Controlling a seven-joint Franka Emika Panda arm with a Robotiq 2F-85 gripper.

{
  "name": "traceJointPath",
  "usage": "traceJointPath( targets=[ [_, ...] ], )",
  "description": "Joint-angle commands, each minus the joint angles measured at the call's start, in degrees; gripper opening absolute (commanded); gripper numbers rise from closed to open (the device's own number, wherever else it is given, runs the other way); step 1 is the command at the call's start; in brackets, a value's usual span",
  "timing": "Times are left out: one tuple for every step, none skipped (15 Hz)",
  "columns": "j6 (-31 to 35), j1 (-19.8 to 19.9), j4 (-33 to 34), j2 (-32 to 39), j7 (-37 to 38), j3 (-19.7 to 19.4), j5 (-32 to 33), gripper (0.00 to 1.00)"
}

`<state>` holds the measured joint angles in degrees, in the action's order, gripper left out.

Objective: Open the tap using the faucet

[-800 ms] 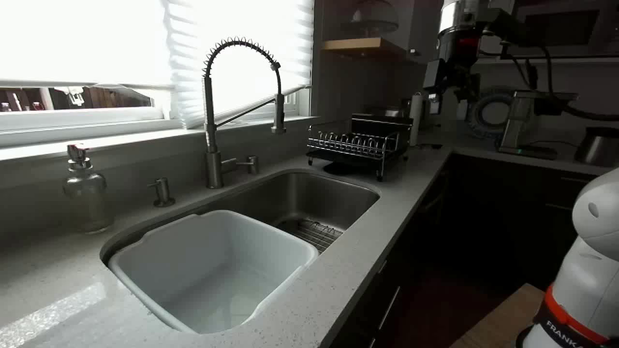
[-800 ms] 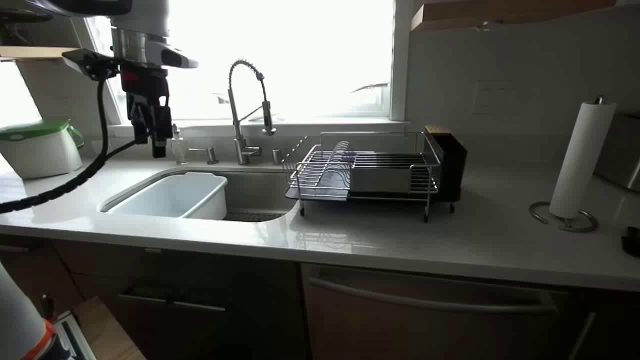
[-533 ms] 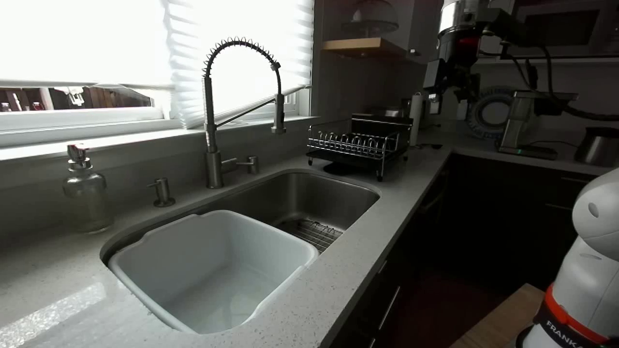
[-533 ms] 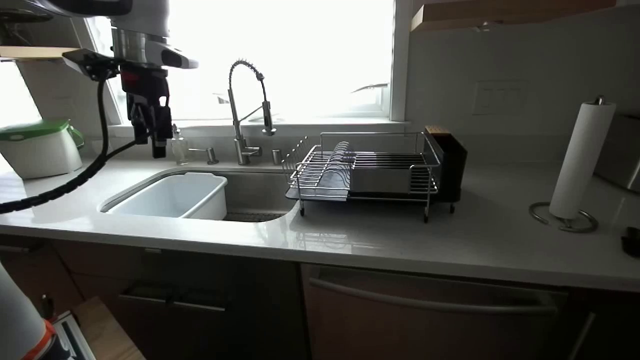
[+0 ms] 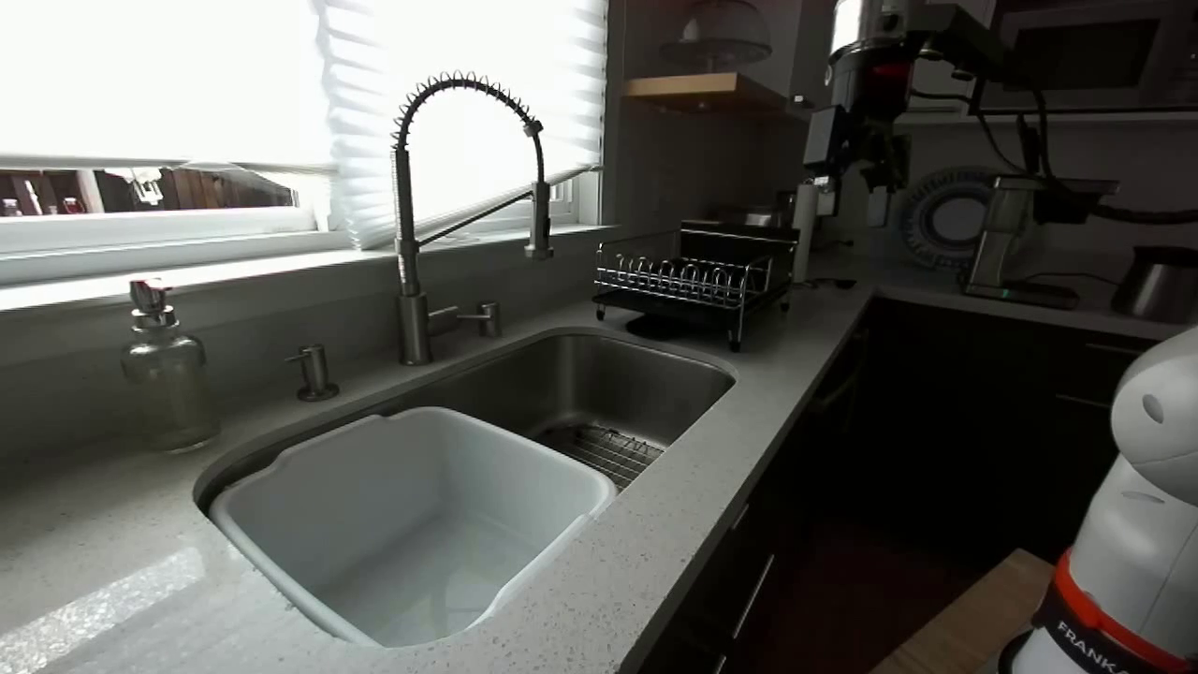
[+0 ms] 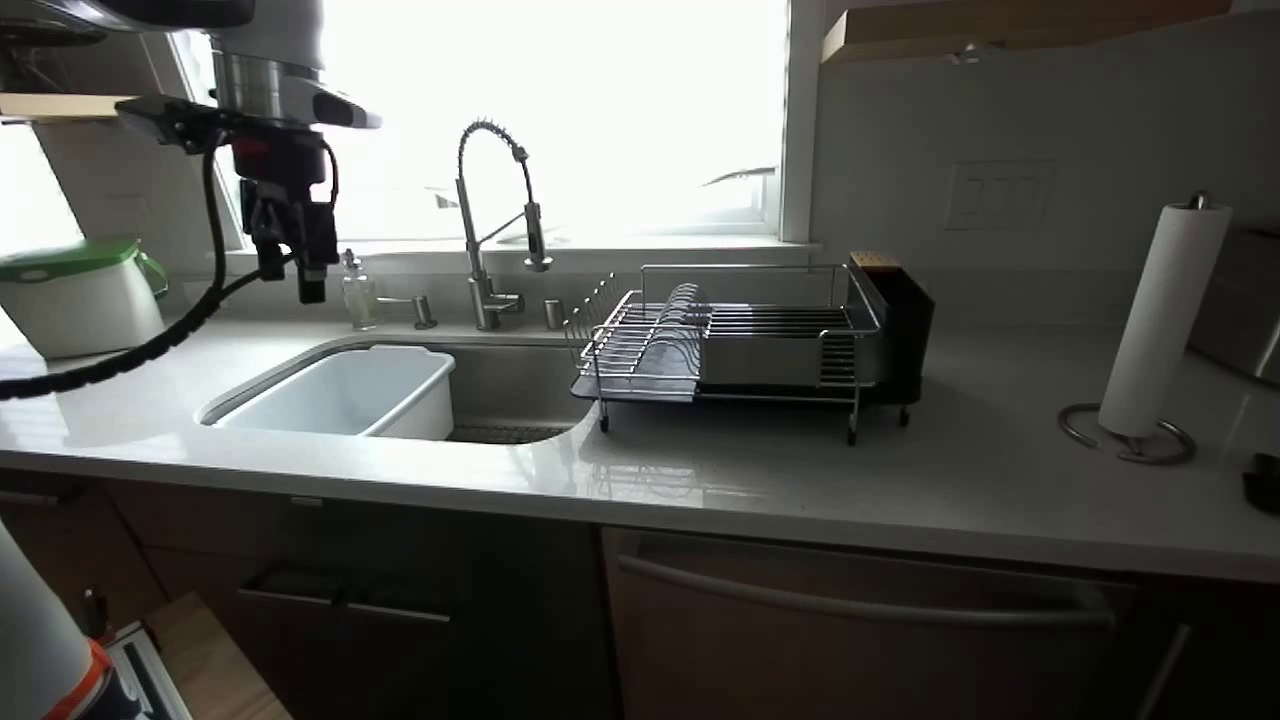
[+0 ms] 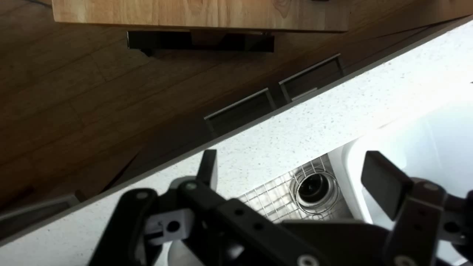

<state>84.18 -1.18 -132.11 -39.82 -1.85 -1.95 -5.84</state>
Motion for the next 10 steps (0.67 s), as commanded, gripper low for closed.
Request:
traceJointPath(
  targets=[
    [-1.87,-3.03,3.64,2.40,2.10,5.96,-2.71,1.00],
    [-1.75,-3.73,4.43,3.25,4.09,8.12,-4.02,1.00],
    [-1.33,-4.18,5.18,3.90,5.27,9.84,-4.22,1.00],
    [-0.61,-4.67,5.90,5.03,7.42,11.68,-5.30,1.00],
    [-0.36,-5.01,6.65,6.04,9.28,13.30,-5.85,1.00],
    [2.31,-5.46,6.66,6.84,10.56,15.12,-5.90,1.00],
    [3.83,-5.66,7.10,7.96,11.64,16.24,-5.73,1.00],
    [6.40,-6.02,7.13,9.44,12.06,17.11,-5.51,1.00],
    [8.61,-6.46,7.20,10.75,12.29,17.62,-5.63,1.00],
    [12.19,-6.60,6.99,12.64,11.55,17.98,-4.67,1.00]
  ],
)
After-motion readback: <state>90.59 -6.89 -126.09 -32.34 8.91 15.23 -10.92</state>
